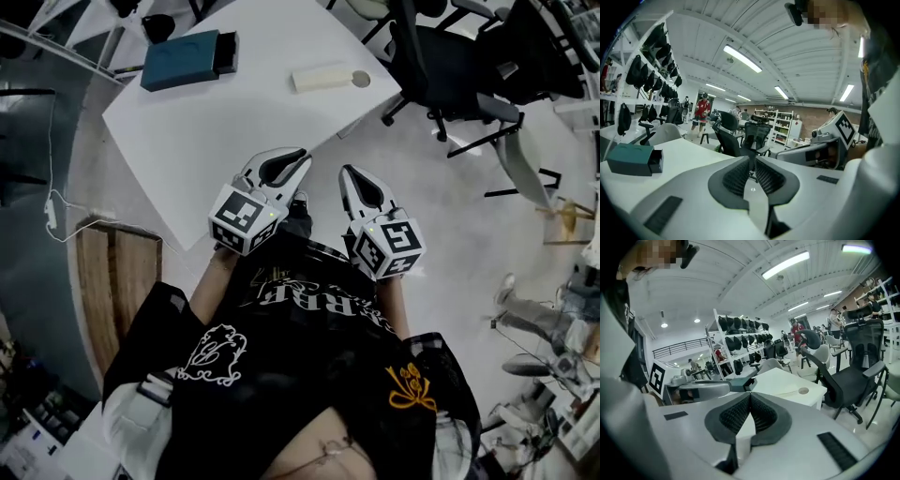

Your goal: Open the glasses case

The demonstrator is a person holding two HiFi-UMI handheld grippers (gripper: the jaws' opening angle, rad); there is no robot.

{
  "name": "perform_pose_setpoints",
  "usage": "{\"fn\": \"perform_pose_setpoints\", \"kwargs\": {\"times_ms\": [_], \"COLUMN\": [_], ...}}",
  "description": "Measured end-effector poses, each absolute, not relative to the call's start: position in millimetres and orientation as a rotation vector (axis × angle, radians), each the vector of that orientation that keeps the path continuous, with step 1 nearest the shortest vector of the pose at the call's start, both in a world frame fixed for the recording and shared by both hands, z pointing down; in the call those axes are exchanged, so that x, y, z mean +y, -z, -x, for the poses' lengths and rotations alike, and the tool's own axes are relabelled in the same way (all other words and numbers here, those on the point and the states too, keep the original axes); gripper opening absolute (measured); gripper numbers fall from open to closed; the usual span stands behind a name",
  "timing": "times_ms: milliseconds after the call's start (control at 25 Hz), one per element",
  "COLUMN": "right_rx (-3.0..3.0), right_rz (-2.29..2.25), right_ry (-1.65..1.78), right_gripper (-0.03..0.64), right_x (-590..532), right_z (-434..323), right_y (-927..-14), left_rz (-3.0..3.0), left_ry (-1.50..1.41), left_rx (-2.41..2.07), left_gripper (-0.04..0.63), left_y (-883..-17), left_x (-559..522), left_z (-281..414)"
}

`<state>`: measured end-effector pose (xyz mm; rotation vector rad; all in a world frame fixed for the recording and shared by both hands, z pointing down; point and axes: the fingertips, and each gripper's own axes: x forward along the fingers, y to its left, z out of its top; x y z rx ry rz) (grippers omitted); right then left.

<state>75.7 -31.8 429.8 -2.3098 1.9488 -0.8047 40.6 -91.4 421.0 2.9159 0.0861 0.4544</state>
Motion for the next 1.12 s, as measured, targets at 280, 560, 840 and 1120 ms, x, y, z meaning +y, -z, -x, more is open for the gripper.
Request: {"fn": "perform_pose_setpoints", "kwargs": {"times_ms": [280, 560, 840, 1120], "right_rx": [1.913, 1.918, 1.926, 2.101], "right_rz": [2.363, 2.377, 2.388, 2.335], "right_ry": [0.860, 0.880, 0.916, 0.931], "right_gripper": [0.015, 0.015, 0.015, 0.014], "right_x": [-65, -89, -107, -141], "right_z": [-104, -119, -141, -167], "right_y": [-436, -435, -447, -463], "left_rz": [-2.904, -2.870, -2.847, -2.889], "left_ry": [-0.398, -0.397, -0.363, -0.424], "left_rx": [0.145, 0.169, 0.106, -0.030], "left_gripper": [0.054, 0.054, 0.054, 0.054], "left_y": [-418, -423, -426, -437], "left_x": [-125, -136, -155, -180], "left_z": [-78, -93, -104, -106]}}
